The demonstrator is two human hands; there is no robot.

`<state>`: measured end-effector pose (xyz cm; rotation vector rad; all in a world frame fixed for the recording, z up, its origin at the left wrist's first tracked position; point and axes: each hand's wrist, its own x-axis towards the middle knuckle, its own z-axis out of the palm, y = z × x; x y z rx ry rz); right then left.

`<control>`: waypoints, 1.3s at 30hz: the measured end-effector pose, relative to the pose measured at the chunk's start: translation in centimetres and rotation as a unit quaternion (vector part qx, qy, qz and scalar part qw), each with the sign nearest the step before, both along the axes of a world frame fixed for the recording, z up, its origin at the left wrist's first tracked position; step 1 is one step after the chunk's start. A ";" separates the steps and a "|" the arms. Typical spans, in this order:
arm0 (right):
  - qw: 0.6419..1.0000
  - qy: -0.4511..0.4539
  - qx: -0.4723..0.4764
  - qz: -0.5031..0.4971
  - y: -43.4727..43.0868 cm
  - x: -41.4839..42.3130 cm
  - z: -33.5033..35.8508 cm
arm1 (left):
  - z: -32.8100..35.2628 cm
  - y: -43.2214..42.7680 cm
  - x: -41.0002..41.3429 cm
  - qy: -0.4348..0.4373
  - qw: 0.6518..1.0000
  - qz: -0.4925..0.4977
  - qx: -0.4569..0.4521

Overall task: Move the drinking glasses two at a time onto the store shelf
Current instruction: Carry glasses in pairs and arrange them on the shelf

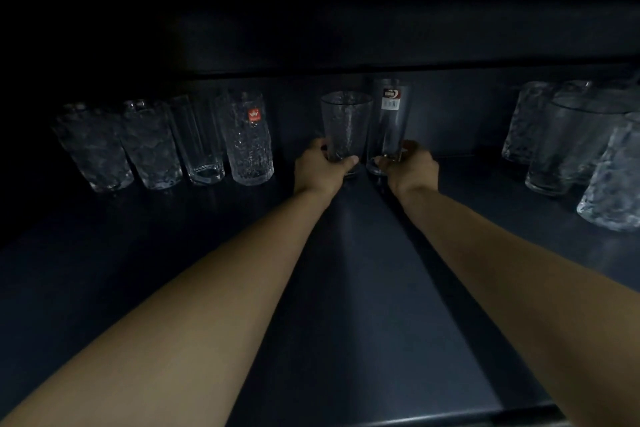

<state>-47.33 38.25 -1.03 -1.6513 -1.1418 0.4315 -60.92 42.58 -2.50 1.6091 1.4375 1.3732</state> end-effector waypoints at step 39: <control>0.998 -0.055 -0.017 -0.040 1.0 -0.3 -0.5 | -0.6 0.6 0.1 0.062 0.997 -0.036 0.002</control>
